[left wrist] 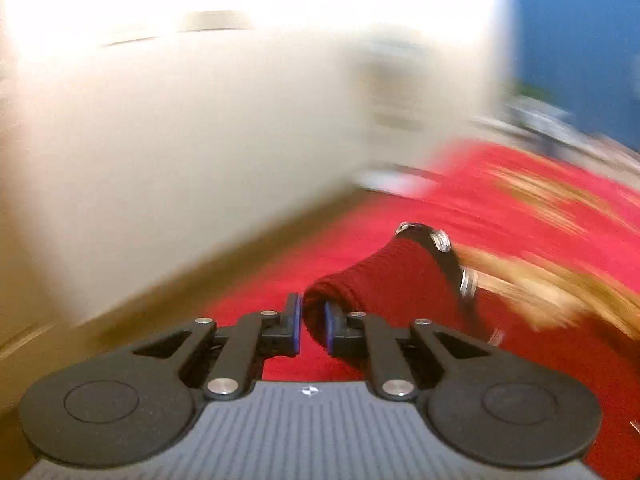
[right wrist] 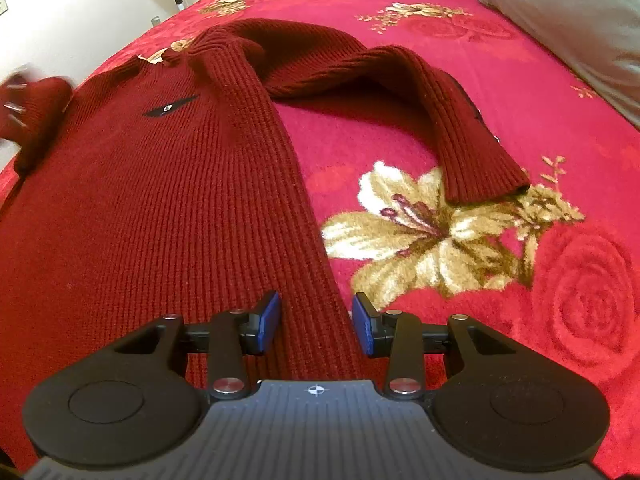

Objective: Fold small clothes

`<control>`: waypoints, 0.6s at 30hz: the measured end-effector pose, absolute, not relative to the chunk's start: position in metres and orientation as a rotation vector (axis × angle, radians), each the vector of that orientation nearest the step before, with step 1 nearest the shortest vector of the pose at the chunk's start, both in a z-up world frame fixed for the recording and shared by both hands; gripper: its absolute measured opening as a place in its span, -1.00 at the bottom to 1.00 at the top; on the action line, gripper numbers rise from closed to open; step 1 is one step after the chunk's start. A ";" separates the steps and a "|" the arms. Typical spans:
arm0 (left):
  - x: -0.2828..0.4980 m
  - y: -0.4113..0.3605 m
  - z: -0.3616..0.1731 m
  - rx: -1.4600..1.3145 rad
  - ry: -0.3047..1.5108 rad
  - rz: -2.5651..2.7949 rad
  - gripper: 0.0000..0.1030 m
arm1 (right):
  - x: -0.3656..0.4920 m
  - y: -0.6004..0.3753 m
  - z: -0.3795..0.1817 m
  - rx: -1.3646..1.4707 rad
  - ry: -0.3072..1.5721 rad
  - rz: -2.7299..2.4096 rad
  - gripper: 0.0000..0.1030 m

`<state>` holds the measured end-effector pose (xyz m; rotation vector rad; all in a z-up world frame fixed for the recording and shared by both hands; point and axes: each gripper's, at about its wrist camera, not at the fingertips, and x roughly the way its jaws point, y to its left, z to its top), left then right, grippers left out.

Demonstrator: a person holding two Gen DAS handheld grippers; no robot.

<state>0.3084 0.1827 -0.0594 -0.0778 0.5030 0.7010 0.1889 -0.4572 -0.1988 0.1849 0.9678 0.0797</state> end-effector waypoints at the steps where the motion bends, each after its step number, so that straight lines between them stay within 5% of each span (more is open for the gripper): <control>1: 0.293 0.211 -0.058 -0.110 0.471 0.843 -0.67 | 0.188 -0.456 -0.199 0.179 0.965 0.078 -0.20; 5: 0.258 0.268 -0.074 -0.216 0.435 0.998 -0.54 | 0.186 -0.455 -0.199 0.185 0.949 0.061 -0.19; 10: 0.289 0.248 -0.096 -0.239 0.514 0.561 -0.46 | 0.183 -0.455 -0.200 0.207 0.915 0.038 -0.17; 18: 0.356 0.231 -0.190 -0.248 0.995 0.320 0.09 | 0.177 -0.465 -0.191 0.273 0.806 -0.007 -0.30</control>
